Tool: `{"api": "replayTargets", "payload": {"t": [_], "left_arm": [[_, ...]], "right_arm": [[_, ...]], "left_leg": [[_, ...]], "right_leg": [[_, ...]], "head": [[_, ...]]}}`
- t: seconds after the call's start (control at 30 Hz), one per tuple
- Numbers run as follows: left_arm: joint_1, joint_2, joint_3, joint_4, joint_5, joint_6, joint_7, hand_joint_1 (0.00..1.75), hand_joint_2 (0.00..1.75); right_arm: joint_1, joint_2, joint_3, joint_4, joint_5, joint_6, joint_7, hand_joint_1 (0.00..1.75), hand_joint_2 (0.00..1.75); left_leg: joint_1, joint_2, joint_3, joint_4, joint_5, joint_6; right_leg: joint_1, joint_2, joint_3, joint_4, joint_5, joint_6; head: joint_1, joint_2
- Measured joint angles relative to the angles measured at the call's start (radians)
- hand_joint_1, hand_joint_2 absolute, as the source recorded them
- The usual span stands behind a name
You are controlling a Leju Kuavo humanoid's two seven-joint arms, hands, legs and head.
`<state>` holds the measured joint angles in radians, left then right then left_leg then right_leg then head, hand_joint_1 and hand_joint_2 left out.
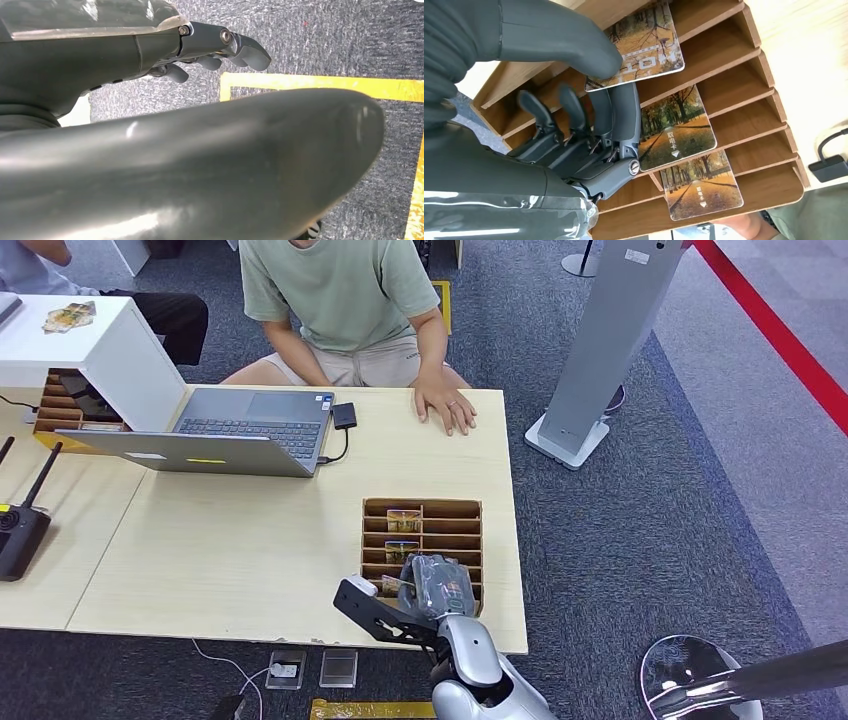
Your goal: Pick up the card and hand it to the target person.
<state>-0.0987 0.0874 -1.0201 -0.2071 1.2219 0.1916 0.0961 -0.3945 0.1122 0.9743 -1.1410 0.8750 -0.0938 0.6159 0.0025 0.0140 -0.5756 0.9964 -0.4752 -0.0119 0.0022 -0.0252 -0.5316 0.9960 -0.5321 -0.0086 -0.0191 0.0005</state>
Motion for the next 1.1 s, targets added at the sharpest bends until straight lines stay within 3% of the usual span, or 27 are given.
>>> {"api": "replayTargets", "payload": {"t": [0.53,0.87,1.1], "left_arm": [[0.000,0.000,0.000,0.000,0.027,0.019,-0.008,0.00,0.00],[0.003,0.000,0.005,0.000,0.041,0.015,-0.033,0.00,0.00],[0.003,0.000,0.008,0.000,0.028,-0.003,-0.047,0.00,0.00]], "right_arm": [[0.004,-0.001,-0.007,-0.028,-0.025,-0.017,-0.040,1.75,1.75],[-0.019,-0.079,-0.072,-0.313,-0.016,-0.039,-0.038,1.75,1.75],[-0.095,-0.116,-0.114,-0.438,-0.050,-0.037,-0.047,1.75,1.75]], "left_leg": [[0.000,0.000,0.000,0.000,0.000,0.000],[0.000,0.000,0.000,0.000,0.000,0.000],[0.000,0.000,0.000,0.001,0.000,0.000]], "right_leg": [[0.000,0.000,0.000,0.000,0.000,0.000],[0.000,0.000,0.000,0.000,0.001,0.001],[0.000,0.000,0.000,0.000,0.001,0.000]], "head": [[0.000,0.000],[0.001,0.000],[0.000,0.000]]}}
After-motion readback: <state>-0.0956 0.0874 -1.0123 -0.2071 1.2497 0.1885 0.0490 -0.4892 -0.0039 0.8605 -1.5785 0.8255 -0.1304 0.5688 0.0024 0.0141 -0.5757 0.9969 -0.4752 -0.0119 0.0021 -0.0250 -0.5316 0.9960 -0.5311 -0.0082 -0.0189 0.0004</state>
